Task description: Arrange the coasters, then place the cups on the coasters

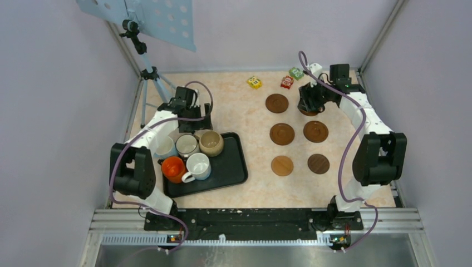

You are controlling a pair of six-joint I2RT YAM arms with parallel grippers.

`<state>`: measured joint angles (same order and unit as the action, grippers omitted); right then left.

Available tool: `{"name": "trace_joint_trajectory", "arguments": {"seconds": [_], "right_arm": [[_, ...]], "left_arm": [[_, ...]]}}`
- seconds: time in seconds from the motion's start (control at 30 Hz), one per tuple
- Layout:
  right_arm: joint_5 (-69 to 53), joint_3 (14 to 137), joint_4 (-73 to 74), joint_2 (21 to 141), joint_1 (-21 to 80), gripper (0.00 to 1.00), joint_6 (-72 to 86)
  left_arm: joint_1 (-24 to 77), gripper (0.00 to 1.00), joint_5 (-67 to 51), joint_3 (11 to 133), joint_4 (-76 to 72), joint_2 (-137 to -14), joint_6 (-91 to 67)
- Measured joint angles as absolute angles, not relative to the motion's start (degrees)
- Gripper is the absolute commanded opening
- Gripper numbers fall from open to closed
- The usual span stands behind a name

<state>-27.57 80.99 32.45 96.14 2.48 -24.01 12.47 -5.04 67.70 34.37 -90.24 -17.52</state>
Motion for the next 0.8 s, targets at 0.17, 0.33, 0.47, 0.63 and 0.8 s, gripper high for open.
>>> {"name": "trace_joint_trajectory", "arguments": {"seconds": [0.17,0.33,0.47,0.63,0.8], "right_arm": [[-27.20,80.99,32.49,96.14,2.48,0.69,-24.32],[-27.05,80.88,32.47,96.14,2.48,0.69,-24.49],[-26.89,79.92,32.58,96.07,2.48,0.69,-24.88],[-26.85,79.72,32.73,96.07,2.48,0.69,-25.08],[-27.24,79.50,33.23,96.03,2.48,0.69,-25.41]], "left_arm": [[13.82,0.99,-5.52,68.03,34.11,-92.90,-17.82],[16.82,0.99,-5.67,69.71,34.72,-95.31,-17.17],[19.46,0.99,-6.83,71.42,34.79,-96.73,-15.92],[24.01,0.99,-8.62,72.86,34.79,-98.67,-13.72],[29.02,0.99,-10.70,73.45,34.68,-99.77,-11.18]]}}
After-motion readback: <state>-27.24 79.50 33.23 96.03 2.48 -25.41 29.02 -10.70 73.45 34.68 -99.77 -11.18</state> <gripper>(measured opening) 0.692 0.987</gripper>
